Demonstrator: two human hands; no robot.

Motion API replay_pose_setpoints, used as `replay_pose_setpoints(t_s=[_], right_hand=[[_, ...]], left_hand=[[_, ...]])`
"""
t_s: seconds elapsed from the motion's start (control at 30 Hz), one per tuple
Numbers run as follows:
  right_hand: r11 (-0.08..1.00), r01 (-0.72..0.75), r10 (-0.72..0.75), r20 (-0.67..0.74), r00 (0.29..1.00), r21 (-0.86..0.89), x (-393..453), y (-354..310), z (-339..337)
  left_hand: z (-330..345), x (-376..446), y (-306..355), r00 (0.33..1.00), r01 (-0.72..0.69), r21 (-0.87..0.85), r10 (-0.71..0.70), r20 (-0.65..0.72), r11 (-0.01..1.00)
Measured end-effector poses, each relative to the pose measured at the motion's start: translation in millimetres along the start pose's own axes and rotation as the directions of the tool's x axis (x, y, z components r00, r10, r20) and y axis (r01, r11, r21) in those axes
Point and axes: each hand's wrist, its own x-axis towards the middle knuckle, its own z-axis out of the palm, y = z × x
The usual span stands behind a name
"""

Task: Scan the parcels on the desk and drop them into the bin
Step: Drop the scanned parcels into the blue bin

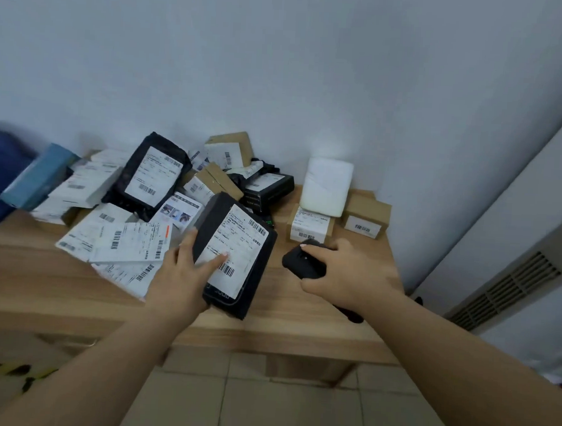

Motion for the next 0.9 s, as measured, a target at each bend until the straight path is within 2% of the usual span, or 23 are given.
replay_pose_setpoints(t_s=[0.2,0.5,0.6,0.67,0.77,0.9], right_hand=[[0.991,0.111,-0.107,0.05,0.993,-0.081,-21.1,-15.0,-38.1],[0.973,0.178,-0.181,-0.004,0.984,-0.145,-53.8,-22.7,-69.2],[0.979,0.181,-0.188,-0.068,0.98,-0.092,-62.1,-24.5,-72.5],[0.983,0.181,-0.185,-0.115,0.976,-0.042,-65.6,-29.7,-70.4],[0.979,0.199,-0.188,-0.19,0.964,0.044,-64.2,-45.4,-61.1],[0.957,0.264,-0.225,-0.269,0.937,0.117,-54.1,-86.3,-45.4]], left_hand=[[-36.3,-28.8,8.6,0.999,0.029,0.11,-0.026,-0.037,0.993],[-67.0,-56.5,22.1,0.994,0.099,0.092,-0.094,-0.062,0.991],[-70.5,-62.0,24.7,0.982,0.181,0.008,-0.18,-0.061,0.983],[-75.4,-66.1,24.0,0.957,0.28,-0.09,-0.286,-0.056,0.956],[-85.1,-75.4,13.8,0.886,0.44,-0.27,-0.462,-0.021,0.856],[-97.2,-100.0,-27.1,0.801,0.541,-0.386,-0.597,-0.033,0.747]])
